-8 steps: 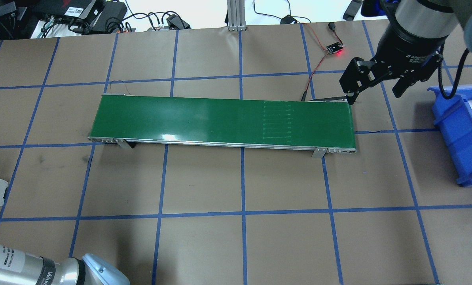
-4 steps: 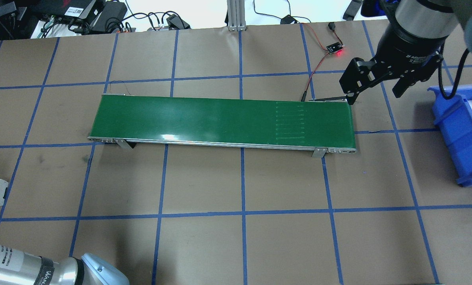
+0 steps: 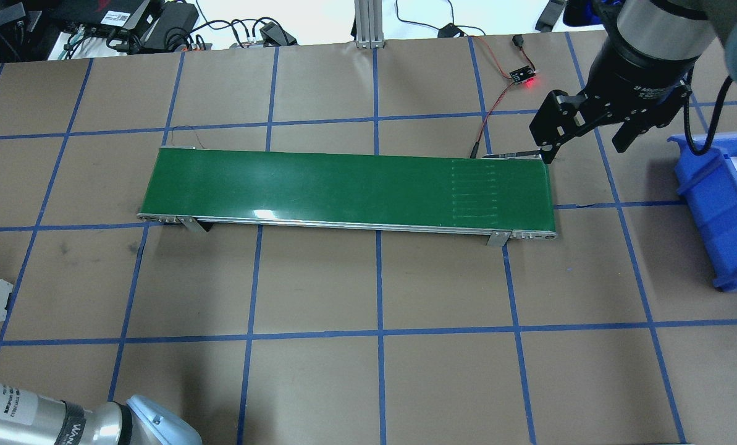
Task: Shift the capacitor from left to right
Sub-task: 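Carry the capacitor with the left gripper over the near end of the green belt, then lower the capacitor onto the belt and open the left gripper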
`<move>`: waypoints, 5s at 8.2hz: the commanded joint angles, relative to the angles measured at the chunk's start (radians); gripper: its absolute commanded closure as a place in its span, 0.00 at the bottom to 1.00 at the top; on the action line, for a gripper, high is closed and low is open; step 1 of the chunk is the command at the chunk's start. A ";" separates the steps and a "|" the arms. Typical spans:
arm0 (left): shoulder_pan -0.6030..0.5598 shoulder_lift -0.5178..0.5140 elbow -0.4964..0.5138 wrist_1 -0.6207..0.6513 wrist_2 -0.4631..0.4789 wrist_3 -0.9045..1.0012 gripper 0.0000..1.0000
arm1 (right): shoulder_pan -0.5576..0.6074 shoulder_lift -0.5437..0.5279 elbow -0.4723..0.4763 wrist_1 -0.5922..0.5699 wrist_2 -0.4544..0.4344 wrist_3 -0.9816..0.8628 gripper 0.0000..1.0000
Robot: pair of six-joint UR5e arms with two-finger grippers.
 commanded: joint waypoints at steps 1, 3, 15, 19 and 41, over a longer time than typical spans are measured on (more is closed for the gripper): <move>0.000 0.051 0.017 -0.113 0.004 -0.011 1.00 | 0.000 0.000 0.000 0.000 -0.001 0.000 0.00; -0.023 0.176 0.022 -0.190 -0.006 -0.022 1.00 | 0.000 0.000 0.000 0.000 -0.001 0.000 0.00; -0.770 0.205 0.034 -0.232 -0.077 -0.847 1.00 | 0.000 0.000 0.005 0.000 -0.005 0.000 0.00; -0.828 0.168 0.034 -0.186 -0.077 -0.913 1.00 | 0.002 0.000 0.006 -0.002 0.003 0.000 0.00; -1.050 0.515 0.111 -0.661 -0.097 -1.252 0.00 | 0.002 0.023 0.008 -0.017 0.004 -0.002 0.00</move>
